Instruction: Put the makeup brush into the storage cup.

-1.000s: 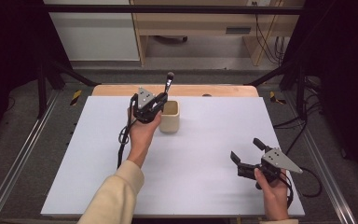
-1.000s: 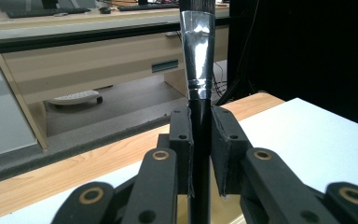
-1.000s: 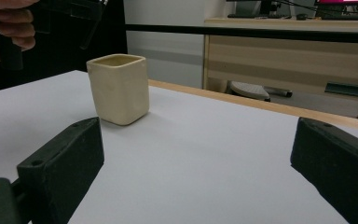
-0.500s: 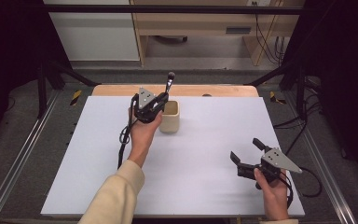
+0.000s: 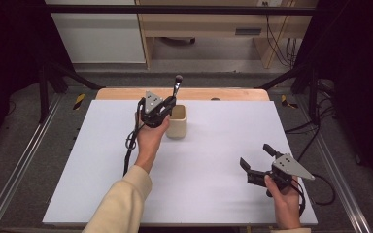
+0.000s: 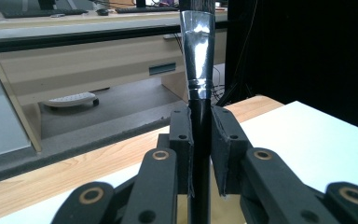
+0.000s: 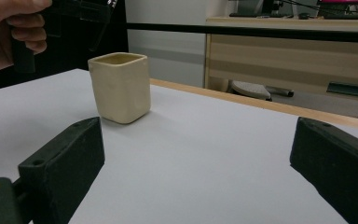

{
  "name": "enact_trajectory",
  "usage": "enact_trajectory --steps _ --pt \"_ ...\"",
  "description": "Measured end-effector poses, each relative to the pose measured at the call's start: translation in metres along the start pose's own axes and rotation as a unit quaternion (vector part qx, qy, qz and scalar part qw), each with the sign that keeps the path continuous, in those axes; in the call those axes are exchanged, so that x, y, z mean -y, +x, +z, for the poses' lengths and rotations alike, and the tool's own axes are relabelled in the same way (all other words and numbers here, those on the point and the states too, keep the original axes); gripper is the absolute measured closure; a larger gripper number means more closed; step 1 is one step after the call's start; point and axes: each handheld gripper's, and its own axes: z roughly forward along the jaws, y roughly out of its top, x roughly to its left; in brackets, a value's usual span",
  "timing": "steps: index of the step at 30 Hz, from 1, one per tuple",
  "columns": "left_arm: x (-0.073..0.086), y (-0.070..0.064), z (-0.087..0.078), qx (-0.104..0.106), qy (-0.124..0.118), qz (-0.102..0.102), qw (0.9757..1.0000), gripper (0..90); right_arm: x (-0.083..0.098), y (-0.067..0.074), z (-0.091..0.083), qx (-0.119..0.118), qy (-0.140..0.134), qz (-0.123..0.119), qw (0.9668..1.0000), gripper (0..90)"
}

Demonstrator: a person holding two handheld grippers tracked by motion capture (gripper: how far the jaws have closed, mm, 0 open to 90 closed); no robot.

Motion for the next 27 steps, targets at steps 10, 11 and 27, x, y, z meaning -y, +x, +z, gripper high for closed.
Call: enact_trajectory --steps 10,11,27 --pt "0.0036 0.0022 0.0033 0.0 -0.003 -0.006 1.0 78.9 0.0 0.0001 0.0003 -0.001 0.0 -0.001 1.0 3.3" --pt "0.0041 0.0026 0.0039 0.001 -0.003 -0.008 1.0 78.9 0.0 0.0001 0.0003 -0.001 0.0 -0.001 1.0 3.3" --pt "0.0083 0.0016 0.01 -0.001 -0.005 -0.006 1.0 78.9 0.0 -0.0001 0.0001 -0.002 -0.001 0.001 1.0 3.3"
